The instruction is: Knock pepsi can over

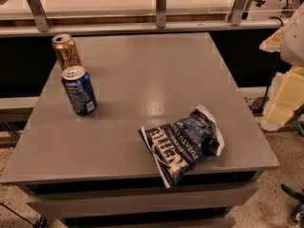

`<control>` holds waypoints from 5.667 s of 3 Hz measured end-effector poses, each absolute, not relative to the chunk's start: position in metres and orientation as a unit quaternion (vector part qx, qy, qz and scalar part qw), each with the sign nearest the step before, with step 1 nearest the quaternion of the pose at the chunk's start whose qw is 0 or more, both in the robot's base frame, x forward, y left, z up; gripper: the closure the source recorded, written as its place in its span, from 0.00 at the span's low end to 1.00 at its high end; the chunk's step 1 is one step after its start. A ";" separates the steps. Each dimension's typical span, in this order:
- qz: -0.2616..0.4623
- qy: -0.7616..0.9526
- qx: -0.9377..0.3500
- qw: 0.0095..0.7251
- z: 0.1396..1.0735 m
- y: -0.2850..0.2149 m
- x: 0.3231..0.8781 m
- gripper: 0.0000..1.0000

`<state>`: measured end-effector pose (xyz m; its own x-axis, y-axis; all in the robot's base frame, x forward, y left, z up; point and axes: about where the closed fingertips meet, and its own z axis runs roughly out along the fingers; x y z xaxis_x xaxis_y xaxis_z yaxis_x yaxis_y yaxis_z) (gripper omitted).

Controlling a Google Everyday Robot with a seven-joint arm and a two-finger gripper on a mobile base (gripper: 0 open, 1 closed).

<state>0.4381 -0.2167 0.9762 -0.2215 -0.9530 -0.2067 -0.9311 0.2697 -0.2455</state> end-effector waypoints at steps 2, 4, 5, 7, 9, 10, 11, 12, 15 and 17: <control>-0.007 0.751 -0.642 0.152 0.967 -0.165 0.439 0.00; 0.077 0.623 -0.765 0.142 0.938 0.025 0.413 0.00; 0.077 0.623 -0.765 0.143 0.938 0.025 0.413 0.00; 0.121 0.592 -0.766 0.222 0.934 0.064 0.484 0.00; 0.178 0.579 -0.744 0.284 0.915 0.107 0.535 0.00; 0.220 0.571 -0.728 0.309 0.906 0.128 0.543 0.00; 0.273 0.564 -0.703 0.335 0.893 0.145 0.547 0.00; 0.321 0.552 -0.680 0.361 0.881 0.160 0.545 0.00; 0.408 0.501 -0.646 0.406 0.865 0.191 0.533 0.19; 0.411 0.499 -0.643 0.411 0.864 0.185 0.539 0.38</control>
Offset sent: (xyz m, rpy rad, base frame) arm -0.0003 0.1464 -0.0323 0.0581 0.1323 0.3108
